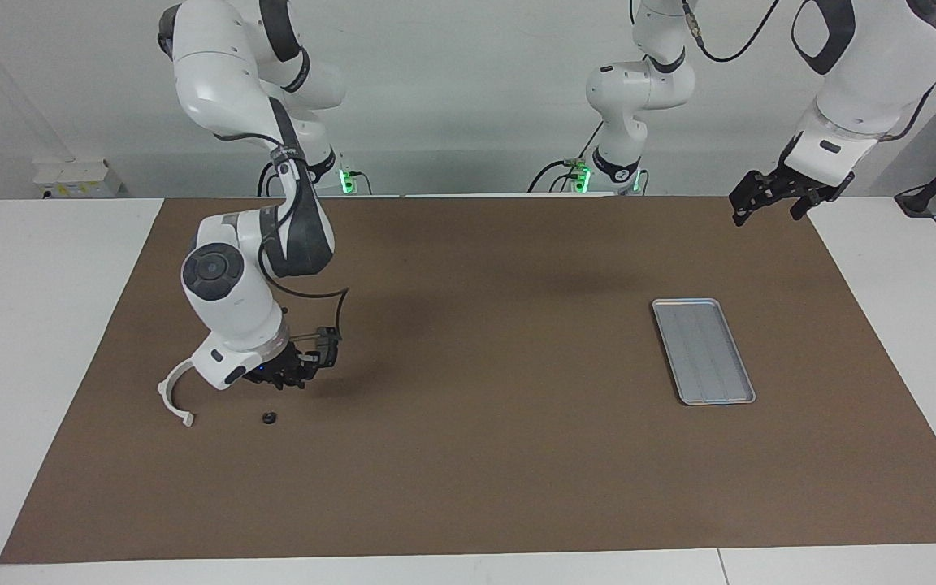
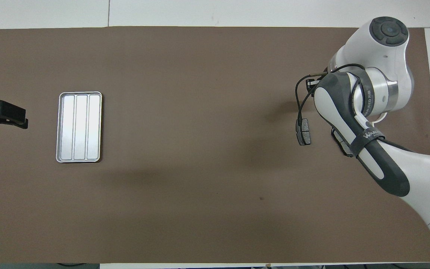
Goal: Place bearing gear from tray to pile
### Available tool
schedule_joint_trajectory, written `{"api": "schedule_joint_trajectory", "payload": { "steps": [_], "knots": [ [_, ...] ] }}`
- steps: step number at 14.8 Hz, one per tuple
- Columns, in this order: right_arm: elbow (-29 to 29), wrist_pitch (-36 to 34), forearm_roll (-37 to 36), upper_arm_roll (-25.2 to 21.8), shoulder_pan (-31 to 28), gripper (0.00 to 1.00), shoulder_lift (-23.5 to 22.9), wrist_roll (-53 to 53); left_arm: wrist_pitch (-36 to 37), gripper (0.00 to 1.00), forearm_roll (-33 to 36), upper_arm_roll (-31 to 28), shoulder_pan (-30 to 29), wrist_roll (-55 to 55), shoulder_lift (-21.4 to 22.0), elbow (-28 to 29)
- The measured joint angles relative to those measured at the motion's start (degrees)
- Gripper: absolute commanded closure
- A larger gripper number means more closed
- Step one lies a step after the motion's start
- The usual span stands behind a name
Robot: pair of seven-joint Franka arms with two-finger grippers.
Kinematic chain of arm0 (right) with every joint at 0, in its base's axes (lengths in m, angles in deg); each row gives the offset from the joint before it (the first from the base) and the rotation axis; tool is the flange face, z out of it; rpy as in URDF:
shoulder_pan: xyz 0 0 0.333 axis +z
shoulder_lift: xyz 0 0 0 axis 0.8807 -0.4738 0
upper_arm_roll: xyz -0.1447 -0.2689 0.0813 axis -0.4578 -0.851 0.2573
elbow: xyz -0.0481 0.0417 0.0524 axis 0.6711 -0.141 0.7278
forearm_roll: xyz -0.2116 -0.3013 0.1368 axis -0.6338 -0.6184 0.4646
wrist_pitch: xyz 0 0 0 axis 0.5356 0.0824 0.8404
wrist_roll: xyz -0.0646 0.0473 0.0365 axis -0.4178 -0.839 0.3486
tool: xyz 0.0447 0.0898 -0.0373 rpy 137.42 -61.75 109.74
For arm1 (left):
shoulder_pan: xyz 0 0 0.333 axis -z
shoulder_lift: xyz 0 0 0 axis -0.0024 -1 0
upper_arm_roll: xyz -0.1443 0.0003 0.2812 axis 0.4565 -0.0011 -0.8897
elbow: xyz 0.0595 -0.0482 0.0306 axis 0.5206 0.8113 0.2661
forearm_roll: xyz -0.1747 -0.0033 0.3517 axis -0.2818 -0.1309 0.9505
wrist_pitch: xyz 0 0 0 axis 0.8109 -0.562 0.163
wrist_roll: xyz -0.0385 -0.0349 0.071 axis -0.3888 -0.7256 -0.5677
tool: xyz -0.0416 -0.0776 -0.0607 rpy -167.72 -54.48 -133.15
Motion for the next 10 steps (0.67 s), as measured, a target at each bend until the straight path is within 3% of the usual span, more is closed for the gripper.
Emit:
{"api": "schedule_joint_trajectory", "payload": {
  "steps": [8, 9, 10],
  "knots": [
    [-2.75, 10.16, -0.48, 0.05, 0.03, 1.0, -4.22, 0.0, 1.34, 0.0, -0.11, 0.23, 0.77, 0.07, 0.98, 1.79],
    [-2.75, 10.17, -0.54, 0.06, 0.03, 0.83, -4.22, 0.0, 1.37, 0.0, -0.26, 0.33, 0.87, 0.07, 1.09, 1.78],
    [-2.75, 10.18, -0.58, 0.07, 0.03, 0.01, -4.22, 0.0, 1.37, 0.0, -0.71, 0.38, 0.96, 0.07, 1.22, 1.74]
  ]
}}
